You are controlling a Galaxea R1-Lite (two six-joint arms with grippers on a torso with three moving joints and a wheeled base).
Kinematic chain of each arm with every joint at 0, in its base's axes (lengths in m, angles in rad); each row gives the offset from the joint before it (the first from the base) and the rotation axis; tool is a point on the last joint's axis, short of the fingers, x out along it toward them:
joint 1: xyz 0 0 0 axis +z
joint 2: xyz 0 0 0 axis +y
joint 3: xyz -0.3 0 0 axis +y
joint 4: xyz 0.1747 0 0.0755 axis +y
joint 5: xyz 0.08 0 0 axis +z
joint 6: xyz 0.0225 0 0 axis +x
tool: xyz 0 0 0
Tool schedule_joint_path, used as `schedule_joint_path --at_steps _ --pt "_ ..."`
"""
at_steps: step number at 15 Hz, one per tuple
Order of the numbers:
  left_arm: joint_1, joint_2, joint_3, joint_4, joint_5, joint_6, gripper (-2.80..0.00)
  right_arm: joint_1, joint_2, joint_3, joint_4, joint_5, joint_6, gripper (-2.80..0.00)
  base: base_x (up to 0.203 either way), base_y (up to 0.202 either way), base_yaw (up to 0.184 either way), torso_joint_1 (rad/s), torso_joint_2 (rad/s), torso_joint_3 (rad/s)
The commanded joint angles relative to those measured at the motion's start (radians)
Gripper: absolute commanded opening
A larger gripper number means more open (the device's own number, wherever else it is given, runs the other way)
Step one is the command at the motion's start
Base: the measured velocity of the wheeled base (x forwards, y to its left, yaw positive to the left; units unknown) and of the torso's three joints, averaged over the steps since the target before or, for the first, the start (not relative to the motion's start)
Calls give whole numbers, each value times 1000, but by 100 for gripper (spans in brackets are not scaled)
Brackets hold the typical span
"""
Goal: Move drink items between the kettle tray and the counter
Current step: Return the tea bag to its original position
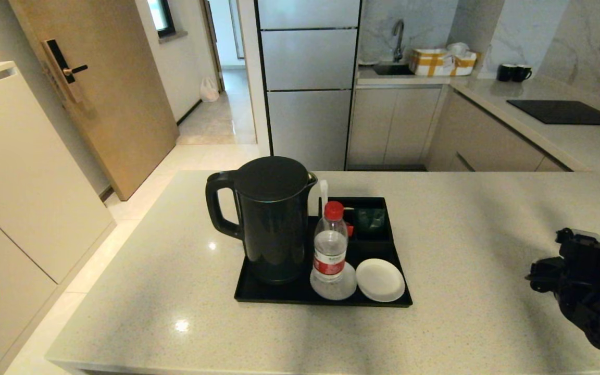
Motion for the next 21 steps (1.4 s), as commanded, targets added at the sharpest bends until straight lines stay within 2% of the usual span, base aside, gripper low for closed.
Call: schedule_joint_path --at_steps 1,6,9,21 --pt "0 1 2 0 0 0 -280 -4 3 8 -10 -3 -10 0 0 0 0 0 0 0" --pt "0 1 2 0 0 0 -280 -10 22 22 -32 -20 -70 0 0 0 0 0 0 0" --pt "0 1 2 0 0 0 -280 -23 59 17 -101 -45 -110 0 0 0 0 0 0 0" --pt "0 1 2 0 0 0 -280 -27 83 21 -130 -51 -113 0 0 0 0 0 0 0"
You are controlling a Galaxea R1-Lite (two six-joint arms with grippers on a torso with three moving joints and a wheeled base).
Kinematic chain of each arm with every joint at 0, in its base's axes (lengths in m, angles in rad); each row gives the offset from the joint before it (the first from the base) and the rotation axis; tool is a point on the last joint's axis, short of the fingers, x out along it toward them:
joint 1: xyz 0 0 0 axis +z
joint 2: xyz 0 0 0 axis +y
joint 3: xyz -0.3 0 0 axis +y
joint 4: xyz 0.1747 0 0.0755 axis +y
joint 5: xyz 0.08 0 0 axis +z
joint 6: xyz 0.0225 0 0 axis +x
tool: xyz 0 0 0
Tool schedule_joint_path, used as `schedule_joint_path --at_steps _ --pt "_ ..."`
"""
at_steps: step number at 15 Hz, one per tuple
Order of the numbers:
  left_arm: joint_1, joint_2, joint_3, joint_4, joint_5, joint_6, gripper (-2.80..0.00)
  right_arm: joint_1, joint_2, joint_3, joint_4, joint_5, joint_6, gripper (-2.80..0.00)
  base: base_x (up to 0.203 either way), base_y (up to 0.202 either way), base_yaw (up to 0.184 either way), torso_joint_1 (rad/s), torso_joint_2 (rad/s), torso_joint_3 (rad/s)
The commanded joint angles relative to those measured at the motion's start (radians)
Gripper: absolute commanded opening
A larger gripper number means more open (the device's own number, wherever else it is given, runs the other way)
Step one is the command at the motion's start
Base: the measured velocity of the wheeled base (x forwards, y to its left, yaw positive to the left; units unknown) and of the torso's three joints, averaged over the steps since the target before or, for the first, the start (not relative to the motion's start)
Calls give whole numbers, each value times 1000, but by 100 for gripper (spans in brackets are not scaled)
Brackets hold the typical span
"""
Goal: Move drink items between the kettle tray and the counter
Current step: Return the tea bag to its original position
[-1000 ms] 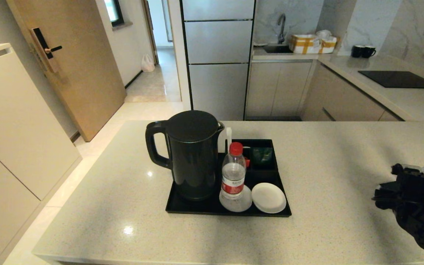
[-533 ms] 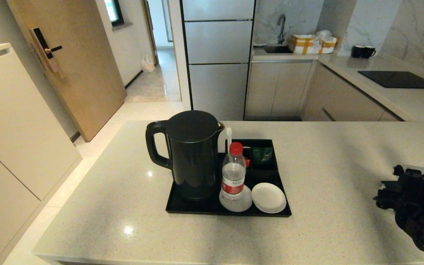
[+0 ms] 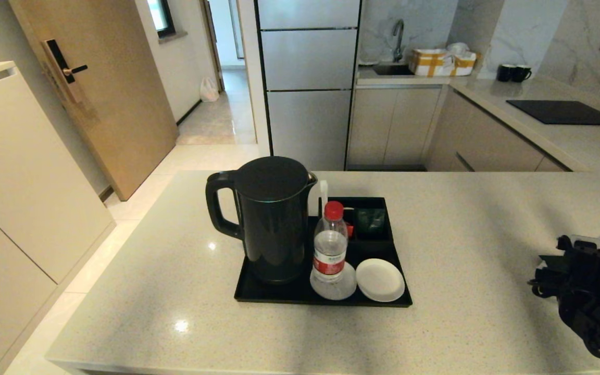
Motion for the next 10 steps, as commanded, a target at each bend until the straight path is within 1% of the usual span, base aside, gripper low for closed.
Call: schedule_joint_path --at_steps 1,3,4,10 --pt "1 1 2 0 0 0 -280 3 4 4 -6 1 0 0 0 0 0 0 0 0" --pt "0 1 2 0 0 0 -280 5 4 2 -6 -1 0 0 0 0 0 0 0 0" --pt "0 1 2 0 0 0 -280 5 3 2 -7 -1 0 -280 0 0 0 0 0 0" --pt "0 1 2 0 0 0 -280 14 10 5 -8 -1 3 -280 0 0 0 0 0 0"
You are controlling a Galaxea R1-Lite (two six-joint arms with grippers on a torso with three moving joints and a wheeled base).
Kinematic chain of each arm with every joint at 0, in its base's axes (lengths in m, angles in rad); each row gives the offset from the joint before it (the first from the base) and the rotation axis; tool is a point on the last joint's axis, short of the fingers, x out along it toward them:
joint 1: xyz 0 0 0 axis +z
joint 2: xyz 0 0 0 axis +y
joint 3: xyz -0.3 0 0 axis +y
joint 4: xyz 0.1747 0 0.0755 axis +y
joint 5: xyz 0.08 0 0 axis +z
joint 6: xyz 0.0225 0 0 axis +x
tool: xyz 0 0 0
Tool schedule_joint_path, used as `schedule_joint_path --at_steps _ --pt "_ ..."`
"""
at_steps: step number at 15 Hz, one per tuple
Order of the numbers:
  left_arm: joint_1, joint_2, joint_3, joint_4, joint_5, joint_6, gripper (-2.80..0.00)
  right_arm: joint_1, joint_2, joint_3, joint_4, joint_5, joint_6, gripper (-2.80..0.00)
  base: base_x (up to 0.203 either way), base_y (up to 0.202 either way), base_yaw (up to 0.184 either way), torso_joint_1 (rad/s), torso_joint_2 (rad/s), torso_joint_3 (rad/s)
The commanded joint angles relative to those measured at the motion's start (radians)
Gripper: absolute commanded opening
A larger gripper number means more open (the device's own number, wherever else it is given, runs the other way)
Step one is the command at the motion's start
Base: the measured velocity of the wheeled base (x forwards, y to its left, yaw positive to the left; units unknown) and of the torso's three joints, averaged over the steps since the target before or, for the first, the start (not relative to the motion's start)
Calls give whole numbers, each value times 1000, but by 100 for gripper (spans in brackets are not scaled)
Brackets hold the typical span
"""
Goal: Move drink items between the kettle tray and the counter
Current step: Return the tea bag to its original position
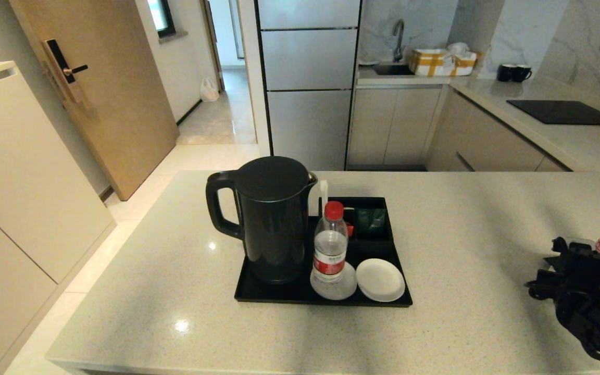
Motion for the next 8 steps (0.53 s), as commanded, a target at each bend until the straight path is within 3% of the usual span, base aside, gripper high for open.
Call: schedule_joint_path --at_steps 1,8 --pt "0 1 2 0 0 0 -280 1 2 0 -11 -3 1 -280 0 0 0 0 0 0" --pt "0 1 2 0 0 0 -280 27 -16 3 -8 -5 38 -280 0 0 0 0 0 0"
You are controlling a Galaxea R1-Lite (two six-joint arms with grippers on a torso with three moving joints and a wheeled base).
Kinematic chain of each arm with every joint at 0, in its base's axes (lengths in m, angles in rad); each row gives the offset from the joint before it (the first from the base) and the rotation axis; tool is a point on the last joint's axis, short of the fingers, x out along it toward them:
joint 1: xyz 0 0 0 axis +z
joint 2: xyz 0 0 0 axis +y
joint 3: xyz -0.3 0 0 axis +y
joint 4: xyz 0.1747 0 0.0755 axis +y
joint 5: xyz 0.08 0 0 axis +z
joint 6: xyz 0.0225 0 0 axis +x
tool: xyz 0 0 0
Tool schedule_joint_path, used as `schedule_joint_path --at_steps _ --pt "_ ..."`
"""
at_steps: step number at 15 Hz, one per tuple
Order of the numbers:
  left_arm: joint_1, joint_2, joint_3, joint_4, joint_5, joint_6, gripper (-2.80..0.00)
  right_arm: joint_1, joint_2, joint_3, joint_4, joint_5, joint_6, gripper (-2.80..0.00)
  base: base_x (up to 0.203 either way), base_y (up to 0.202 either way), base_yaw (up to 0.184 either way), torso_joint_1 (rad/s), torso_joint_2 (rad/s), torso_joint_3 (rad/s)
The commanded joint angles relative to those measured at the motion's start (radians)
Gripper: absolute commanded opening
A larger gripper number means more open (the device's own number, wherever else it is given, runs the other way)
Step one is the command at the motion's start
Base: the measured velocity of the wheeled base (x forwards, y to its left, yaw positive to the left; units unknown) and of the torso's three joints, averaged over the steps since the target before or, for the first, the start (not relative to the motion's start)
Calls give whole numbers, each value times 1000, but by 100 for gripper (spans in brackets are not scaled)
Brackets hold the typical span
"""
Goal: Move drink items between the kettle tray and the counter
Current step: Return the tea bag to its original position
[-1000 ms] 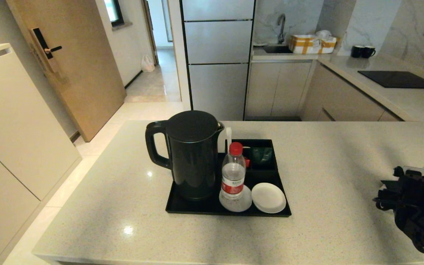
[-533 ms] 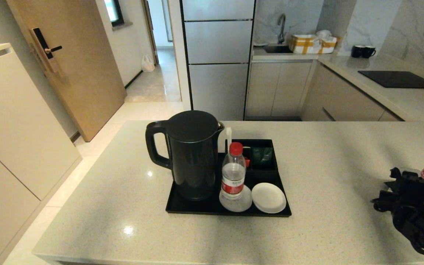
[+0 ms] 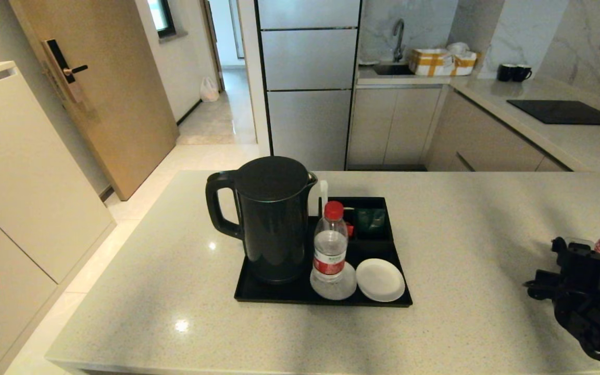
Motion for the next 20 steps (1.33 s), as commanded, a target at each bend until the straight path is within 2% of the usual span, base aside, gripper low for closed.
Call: schedule_joint_path --at_steps 1,5,10,15,17,20 --pt "1 1 2 0 0 0 -280 31 -17 10 -7 -2 20 -280 0 0 0 0 0 0" --pt "1 1 2 0 0 0 -280 137 -37 66 -6 -5 89 -280 0 0 0 0 0 0" --pt "1 1 2 0 0 0 -280 208 -69 104 -8 -6 140 -280 0 0 0 0 0 0" --pt "1 1 2 0 0 0 -280 368 -241 132 6 -2 188 -280 0 0 0 0 0 0" --pt "2 1 2 0 0 0 -280 428 -328 133 48 -3 188 -280 0 0 0 0 0 0" --pt "1 1 2 0 0 0 -280 516 -516 103 238 0 187 -280 0 0 0 0 0 0"
